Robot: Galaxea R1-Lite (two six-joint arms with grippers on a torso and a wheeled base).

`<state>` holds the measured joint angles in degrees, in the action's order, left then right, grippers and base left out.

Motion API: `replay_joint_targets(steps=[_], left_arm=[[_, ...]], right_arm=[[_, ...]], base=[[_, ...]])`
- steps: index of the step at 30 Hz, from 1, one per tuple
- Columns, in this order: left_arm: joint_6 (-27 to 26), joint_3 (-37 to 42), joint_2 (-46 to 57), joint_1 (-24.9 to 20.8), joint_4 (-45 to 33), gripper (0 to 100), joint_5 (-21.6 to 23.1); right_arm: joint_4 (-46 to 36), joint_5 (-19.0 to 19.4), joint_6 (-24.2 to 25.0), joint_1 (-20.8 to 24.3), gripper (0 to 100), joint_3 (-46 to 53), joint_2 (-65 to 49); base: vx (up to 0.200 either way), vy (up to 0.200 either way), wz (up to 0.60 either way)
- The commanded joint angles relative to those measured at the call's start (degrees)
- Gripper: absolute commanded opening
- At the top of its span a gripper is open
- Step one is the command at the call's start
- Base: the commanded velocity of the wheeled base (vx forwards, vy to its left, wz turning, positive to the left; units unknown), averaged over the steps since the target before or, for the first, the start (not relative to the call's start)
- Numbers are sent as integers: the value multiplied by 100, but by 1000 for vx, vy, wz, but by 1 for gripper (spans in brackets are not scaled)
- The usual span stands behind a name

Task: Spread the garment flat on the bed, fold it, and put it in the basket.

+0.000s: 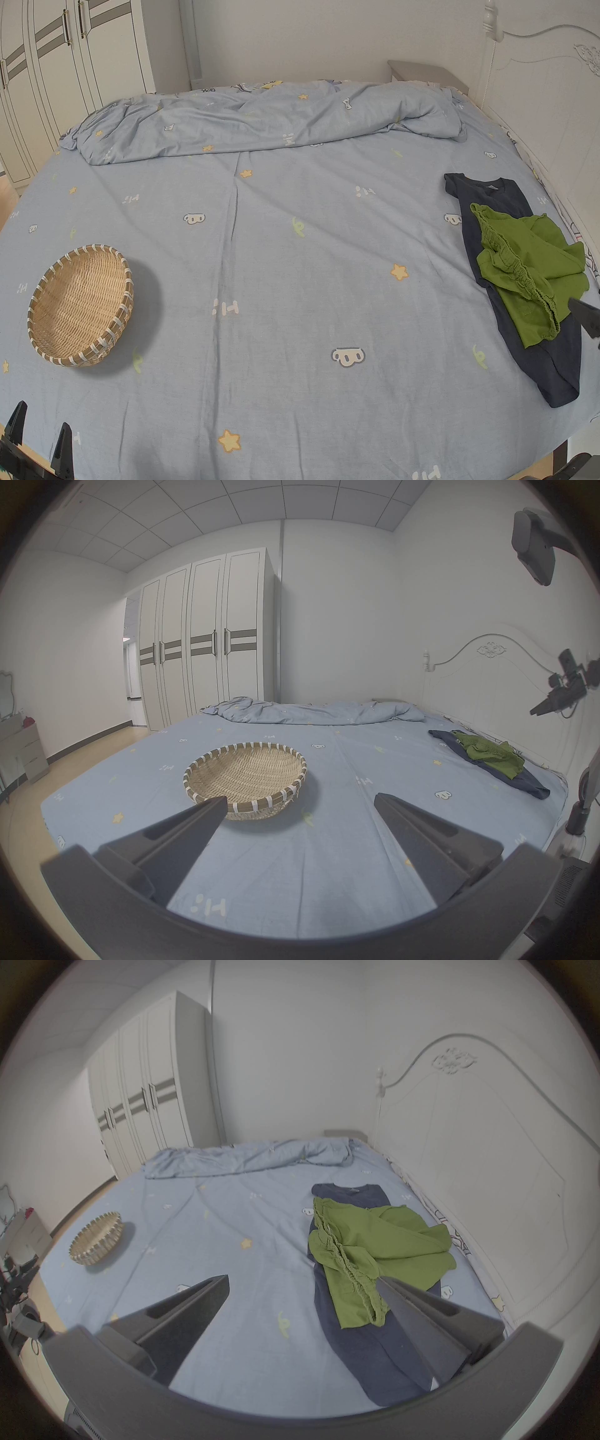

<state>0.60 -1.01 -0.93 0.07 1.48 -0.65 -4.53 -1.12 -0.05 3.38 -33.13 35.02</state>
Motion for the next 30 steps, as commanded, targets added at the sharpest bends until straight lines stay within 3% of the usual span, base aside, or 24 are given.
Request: replay_joint_targets(steps=[1,6,13,30], left_arm=[[11,101,93,1,2,100,-6],[11,101,93,1,2,100,-6],[11,101,93,1,2,100,-6],[11,101,93,1,2,100,-6]], right_arm=[[946,-899,-382,23,100,-2197,5190],[998,-837,-373,-21,100,-2733,5955],[1675,-828,-382,-153,100,-3191,6974],[1825,-547,-136,-259,100,-3727,7168]], base=[[0,0,0],[0,0,0],[0,0,0],[0,0,0]])
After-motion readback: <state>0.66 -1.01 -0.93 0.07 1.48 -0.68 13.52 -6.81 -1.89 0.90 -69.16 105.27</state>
